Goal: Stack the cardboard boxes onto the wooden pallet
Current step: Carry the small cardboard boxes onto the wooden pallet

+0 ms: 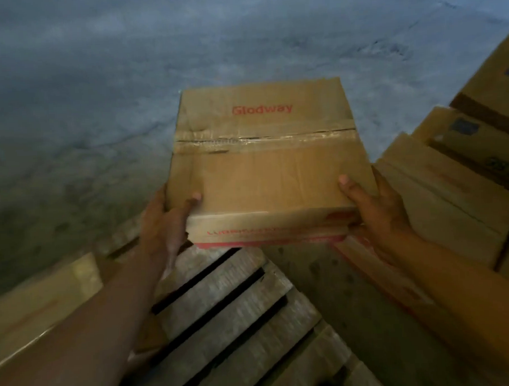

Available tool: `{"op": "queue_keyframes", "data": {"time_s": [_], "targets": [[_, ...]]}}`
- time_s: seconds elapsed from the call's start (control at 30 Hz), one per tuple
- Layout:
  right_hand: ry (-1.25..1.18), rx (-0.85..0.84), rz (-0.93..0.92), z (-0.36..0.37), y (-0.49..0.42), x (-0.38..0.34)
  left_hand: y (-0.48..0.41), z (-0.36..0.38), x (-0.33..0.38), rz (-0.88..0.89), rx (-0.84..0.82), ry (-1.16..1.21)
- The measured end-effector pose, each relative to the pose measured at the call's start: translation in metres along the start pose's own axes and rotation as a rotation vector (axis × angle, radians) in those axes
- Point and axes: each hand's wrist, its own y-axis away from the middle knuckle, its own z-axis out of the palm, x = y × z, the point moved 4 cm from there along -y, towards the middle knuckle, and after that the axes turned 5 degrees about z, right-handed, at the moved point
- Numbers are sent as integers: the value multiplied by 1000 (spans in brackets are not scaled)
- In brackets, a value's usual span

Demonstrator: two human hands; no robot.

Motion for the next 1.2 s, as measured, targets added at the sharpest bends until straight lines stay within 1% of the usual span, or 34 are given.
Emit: {"op": "queue_keyframes", "data": {"time_s": [0.07, 0.17, 0.3, 0.37, 0.47, 0.57, 0.7, 0.83, 0.97, 1.2], "targets": [[35, -85, 10, 31, 6, 11, 8, -37, -25, -48, 66, 36], [85, -226, 59, 68, 12, 40, 20, -74, -69, -109, 113, 54], [168, -397, 103, 111, 7, 75, 35, -106, -130, -202, 223, 111], [191, -452, 133, 127, -1, 94, 43, -110, -159, -233, 246, 118], [194, -488, 191, 151, -11, 120, 49, -114, -192, -257, 285, 124], [199, -538, 208, 173, -22, 140, 47, -117, -217, -296, 323, 92], [215, -583, 220, 196, -34, 164, 37, -121, -236, -298, 385, 84], [231, -568, 247, 208, -42, 192, 24, -123, -253, -267, 400, 36], [221, -546, 285, 214, -46, 217, 17, -122, -264, -226, 417, -62], [217, -559, 296, 220, -42, 235, 22, -119, -275, -259, 435, -207]]}}
